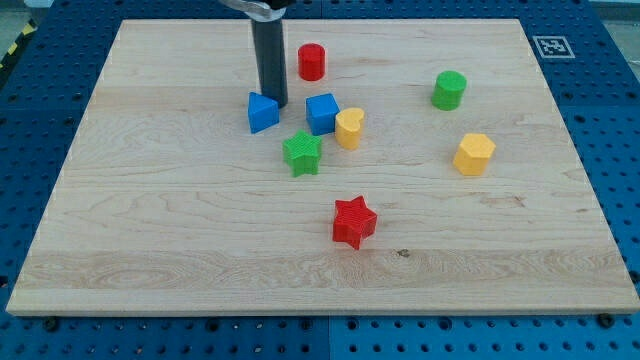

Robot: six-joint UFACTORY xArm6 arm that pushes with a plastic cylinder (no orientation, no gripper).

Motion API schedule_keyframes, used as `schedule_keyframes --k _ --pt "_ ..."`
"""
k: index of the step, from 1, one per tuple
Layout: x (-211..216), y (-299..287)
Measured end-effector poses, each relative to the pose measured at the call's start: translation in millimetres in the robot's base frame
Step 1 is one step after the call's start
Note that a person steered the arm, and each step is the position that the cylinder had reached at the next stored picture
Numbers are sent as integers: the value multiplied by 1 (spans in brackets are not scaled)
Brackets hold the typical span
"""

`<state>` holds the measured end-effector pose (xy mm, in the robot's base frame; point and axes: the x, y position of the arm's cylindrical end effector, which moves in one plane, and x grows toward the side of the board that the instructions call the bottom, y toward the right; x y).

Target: Adjust the red and green circles parallel to each other

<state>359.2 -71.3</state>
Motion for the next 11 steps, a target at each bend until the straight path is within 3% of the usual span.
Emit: schedule_keyframes --k 1,3,6,7,8,11 --pt "-2 -20" --pt "-57 -9" --pt "-21 83" --pt "-38 101" --pt "-97 76" --pt "-65 69"
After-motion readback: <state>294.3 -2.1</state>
